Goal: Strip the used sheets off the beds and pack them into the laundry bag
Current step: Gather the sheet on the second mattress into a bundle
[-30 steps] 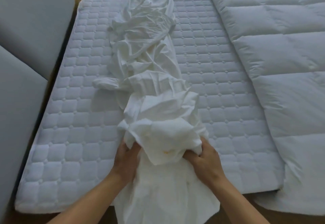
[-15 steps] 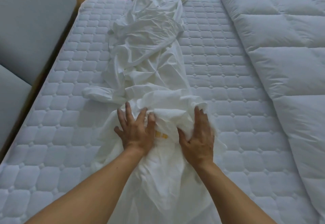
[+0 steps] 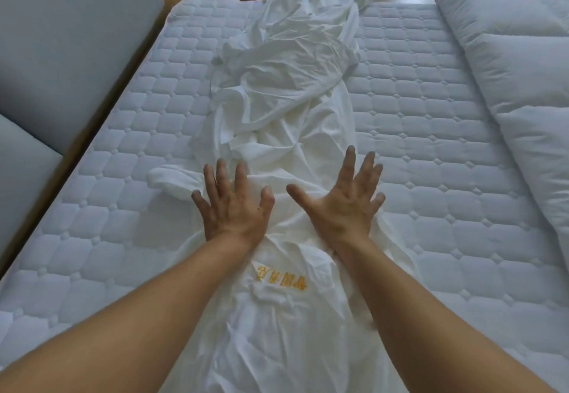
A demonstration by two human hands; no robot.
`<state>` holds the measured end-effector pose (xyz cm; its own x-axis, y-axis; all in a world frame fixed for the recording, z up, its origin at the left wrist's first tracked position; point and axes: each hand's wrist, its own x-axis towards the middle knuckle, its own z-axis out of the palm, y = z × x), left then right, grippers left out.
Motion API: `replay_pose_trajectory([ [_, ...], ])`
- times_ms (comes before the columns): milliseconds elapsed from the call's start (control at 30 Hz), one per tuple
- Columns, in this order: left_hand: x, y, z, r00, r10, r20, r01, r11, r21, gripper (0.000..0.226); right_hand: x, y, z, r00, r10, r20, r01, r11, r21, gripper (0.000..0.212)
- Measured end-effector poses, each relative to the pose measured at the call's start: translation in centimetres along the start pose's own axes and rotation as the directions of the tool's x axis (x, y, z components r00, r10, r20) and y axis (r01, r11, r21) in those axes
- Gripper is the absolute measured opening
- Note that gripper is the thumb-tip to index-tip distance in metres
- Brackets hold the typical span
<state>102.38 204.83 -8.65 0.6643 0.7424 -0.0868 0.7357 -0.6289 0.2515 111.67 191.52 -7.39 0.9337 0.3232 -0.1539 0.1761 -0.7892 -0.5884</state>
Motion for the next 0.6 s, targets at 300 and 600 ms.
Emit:
replay_pose_trajectory([
  [300, 7.8, -2.4, 1.1, 0.888, -0.35, 0.299, 0.429, 0.866, -0.259, 0.095, 4.0, 3.5, 4.0, 0.977, 0.171, 0.131, -0.176, 0.984, 0.031, 0.112],
  [600, 1.4, 4.5, -9.5, 0.902, -0.182, 0.393, 0.431, 0.302, -0.85, 0.029, 1.4, 1.2, -3.6, 0.987, 0.069, -0.143, 0.068, 0.632, 0.772, 0.021],
])
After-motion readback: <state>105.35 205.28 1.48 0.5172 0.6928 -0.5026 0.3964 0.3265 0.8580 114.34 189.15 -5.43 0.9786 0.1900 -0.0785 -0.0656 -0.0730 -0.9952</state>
